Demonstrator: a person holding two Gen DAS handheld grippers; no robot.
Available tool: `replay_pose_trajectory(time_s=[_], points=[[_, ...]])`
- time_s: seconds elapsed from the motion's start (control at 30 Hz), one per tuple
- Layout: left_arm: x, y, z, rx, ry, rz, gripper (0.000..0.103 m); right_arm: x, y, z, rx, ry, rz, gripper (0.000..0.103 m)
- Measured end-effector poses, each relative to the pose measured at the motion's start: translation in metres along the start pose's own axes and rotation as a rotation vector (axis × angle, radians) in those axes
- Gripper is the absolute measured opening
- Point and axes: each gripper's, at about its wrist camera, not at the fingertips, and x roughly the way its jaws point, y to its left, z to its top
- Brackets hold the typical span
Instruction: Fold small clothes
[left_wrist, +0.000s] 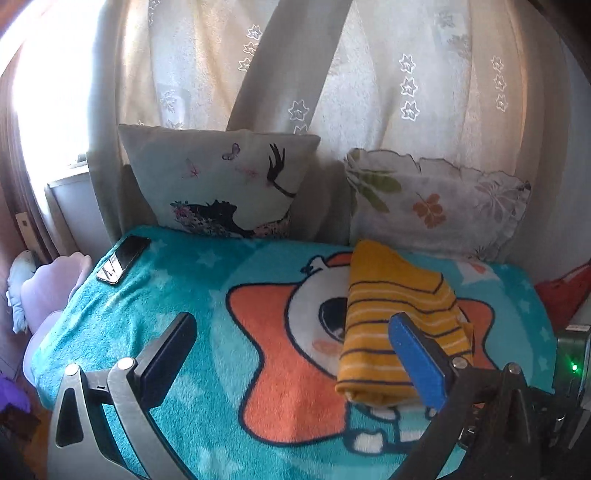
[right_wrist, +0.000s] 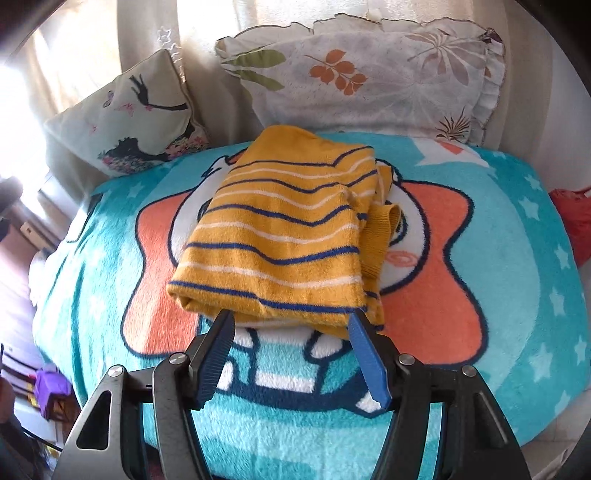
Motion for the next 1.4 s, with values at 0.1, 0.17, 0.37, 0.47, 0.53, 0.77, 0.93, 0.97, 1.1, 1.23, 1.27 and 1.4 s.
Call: replay_pose_trajectory(time_s=[0.1, 0.17, 0.37, 0.47, 0.53, 0.77, 0.93, 0.97, 1.1, 1.23, 1.27, 1.4], points=[[0.003, -0.014, -0.014, 0.019, 0.065, -0.01, 0.103, -0.001, -0.006, -0.008, -0.026, 0.012, 0.01, 0.069], [0.007, -0.023, -0.023, 0.021, 0.112, -0.028, 0.103, 0.001, -0.009, -0.012, -0.034, 0.022, 0.015, 0.069], [0.01, -0.05, -0.043, 0.064, 0.197, -0.057, 0.103, 0.007, -0.023, -0.026, -0.041, 0.06, 0.009, 0.07], [0.014, -0.059, -0.052, 0.076, 0.243, -0.073, 0.103, 0.01, -0.027, -0.031, -0.043, 0.072, 0.004, 0.07], [0.017, -0.063, -0.057, 0.083, 0.267, -0.077, 0.103, 0.011, -0.03, -0.033, -0.044, 0.075, 0.003, 0.07], [0.021, -0.069, -0.064, 0.084, 0.306, -0.077, 0.103, 0.013, -0.038, -0.037, -0.033, 0.084, -0.008, 0.071], [0.024, -0.071, -0.067, 0.087, 0.328, -0.075, 0.103, 0.015, -0.039, -0.038, -0.032, 0.091, -0.007, 0.071], [0.025, -0.071, -0.067, 0.087, 0.333, -0.077, 0.103, 0.015, -0.038, -0.038, -0.032, 0.092, -0.007, 0.071], [0.027, -0.073, -0.069, 0.095, 0.343, -0.08, 0.103, 0.017, -0.037, -0.037, -0.036, 0.094, -0.007, 0.071], [0.028, -0.072, -0.069, 0.097, 0.348, -0.078, 0.103, 0.019, -0.036, -0.035, -0.037, 0.093, -0.008, 0.072], [0.029, -0.072, -0.069, 0.095, 0.351, -0.077, 0.103, 0.019, -0.036, -0.035, -0.037, 0.093, -0.008, 0.072], [0.034, -0.07, -0.07, 0.092, 0.367, -0.068, 0.103, 0.021, -0.035, -0.033, -0.038, 0.095, -0.009, 0.072]])
